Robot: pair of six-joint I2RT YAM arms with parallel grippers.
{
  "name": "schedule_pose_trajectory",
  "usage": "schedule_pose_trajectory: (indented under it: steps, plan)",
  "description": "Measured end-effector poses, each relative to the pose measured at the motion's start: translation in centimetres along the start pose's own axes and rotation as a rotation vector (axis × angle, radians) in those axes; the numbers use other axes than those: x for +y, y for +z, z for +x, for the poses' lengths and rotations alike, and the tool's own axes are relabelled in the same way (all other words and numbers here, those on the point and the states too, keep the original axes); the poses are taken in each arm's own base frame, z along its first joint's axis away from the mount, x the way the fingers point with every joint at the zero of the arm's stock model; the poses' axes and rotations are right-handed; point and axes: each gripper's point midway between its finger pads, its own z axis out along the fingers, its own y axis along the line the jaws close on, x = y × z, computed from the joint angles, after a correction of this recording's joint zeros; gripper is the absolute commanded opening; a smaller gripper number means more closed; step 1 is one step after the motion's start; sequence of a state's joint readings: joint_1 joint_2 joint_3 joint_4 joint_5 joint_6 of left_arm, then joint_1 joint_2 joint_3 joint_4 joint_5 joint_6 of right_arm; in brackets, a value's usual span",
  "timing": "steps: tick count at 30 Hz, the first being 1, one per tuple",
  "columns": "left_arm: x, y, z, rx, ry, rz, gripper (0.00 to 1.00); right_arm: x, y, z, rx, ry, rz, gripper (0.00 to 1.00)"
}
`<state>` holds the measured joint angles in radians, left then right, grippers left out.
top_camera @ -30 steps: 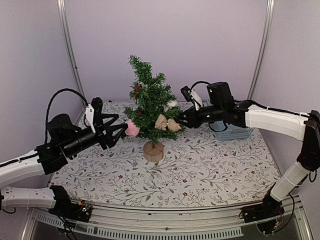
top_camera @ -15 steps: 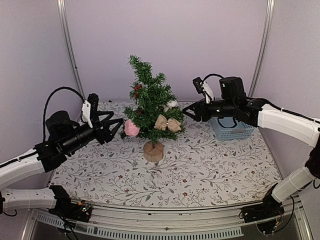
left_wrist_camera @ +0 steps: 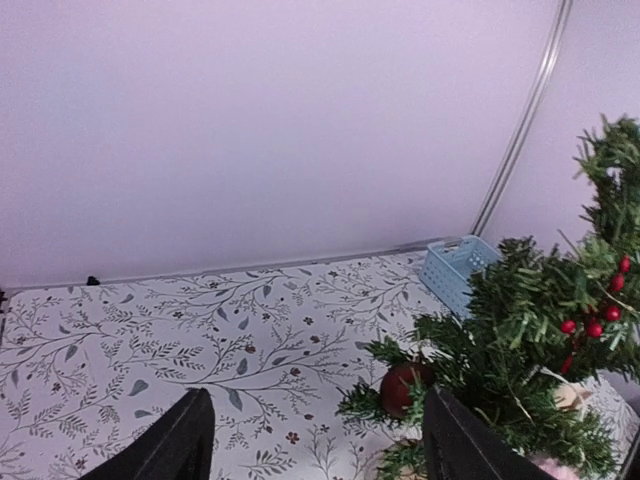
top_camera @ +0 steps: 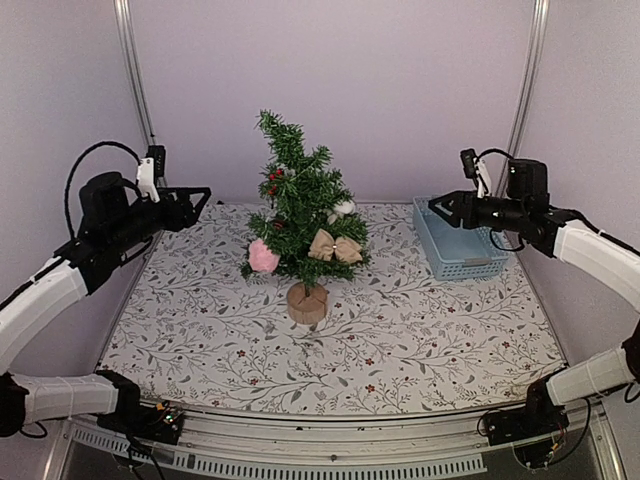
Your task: Decorate the small christmas tree
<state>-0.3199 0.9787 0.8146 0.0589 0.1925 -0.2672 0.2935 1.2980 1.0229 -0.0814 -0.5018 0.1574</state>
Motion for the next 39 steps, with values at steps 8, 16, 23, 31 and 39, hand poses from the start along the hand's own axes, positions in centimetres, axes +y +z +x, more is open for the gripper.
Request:
schedule_pose_trajectory:
  steps: [8, 16, 23, 31, 39]
  plan:
    - [8.1, 0.3, 3.5, 0.113, -0.142, -0.174, 0.99, -6.5, -4.8, 1.7, -0.078, 0.118, 0.105, 0.67]
    - [11.5, 0.2, 11.0, 0.276, -0.300, -0.294, 0.99, -8.0, -4.8, 8.3, -0.025, 0.230, 0.101, 0.90]
    - [12.0, -1.5, 17.4, 0.385, -0.373, -0.384, 0.99, -7.7, -4.9, 12.7, -0.009, 0.302, 0.079, 0.99]
    - [10.5, -1.2, 19.2, 0.406, -0.348, -0.407, 0.99, -7.3, -4.2, 15.8, 0.022, 0.344, 0.056, 0.99]
    - [11.2, -1.5, 19.3, 0.376, -0.348, -0.446, 0.99, -6.4, -3.7, 15.5, 0.015, 0.316, 0.029, 0.99]
